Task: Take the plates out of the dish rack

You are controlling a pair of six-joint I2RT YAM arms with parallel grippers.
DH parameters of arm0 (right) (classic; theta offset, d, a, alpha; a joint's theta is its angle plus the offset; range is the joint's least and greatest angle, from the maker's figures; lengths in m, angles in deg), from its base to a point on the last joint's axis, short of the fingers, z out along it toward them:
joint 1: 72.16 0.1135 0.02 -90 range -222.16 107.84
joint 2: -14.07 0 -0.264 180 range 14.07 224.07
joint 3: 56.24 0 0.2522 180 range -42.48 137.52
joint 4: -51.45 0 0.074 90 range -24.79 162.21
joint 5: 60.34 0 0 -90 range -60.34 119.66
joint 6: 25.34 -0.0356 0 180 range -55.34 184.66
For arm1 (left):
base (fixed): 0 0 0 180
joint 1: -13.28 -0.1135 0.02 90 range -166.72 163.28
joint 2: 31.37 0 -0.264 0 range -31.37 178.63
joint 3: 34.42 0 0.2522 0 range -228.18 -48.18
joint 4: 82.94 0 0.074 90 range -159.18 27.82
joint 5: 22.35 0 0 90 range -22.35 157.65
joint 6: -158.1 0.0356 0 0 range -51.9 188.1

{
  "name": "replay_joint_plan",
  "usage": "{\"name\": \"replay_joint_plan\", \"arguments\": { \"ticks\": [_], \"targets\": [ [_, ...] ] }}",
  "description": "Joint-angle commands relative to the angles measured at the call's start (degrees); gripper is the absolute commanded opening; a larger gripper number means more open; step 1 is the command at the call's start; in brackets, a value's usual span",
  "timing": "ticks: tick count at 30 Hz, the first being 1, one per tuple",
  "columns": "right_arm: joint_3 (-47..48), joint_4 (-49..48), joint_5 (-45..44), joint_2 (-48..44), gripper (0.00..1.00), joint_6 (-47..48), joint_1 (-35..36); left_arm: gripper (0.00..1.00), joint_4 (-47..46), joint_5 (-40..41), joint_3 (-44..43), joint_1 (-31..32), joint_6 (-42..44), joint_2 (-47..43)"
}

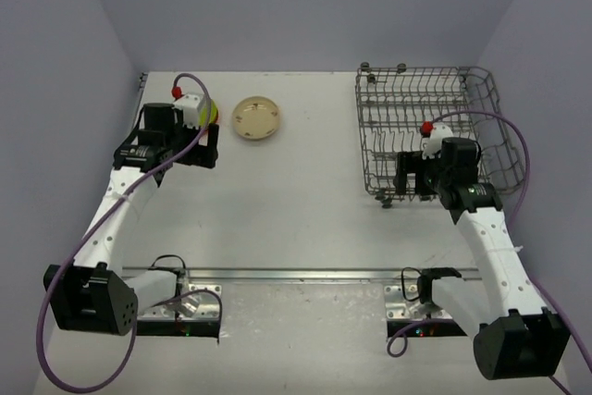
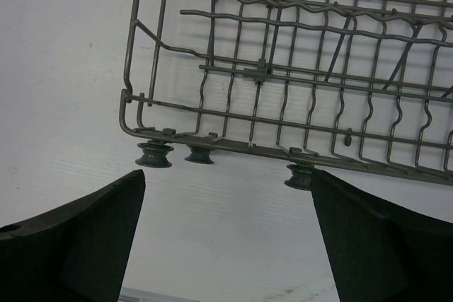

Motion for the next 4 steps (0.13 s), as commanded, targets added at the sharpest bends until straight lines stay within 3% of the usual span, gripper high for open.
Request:
{"name": "replay_joint_plan", "arguments": {
  "ticks": [1, 4],
  "targets": [
    [-0.1, -4.5, -1.5, -3.3, 0.99, -1.5, -0.6, 1.0, -6.2, 0.9, 2.9, 0.5, 0.7, -6.0],
    [0.0, -4.5, -1.5, -4.2, 0.99, -2.0, -0.9, 1.0, -7.5, -0.2, 3.9, 0.5, 0.2, -9.2]
  ]
}}
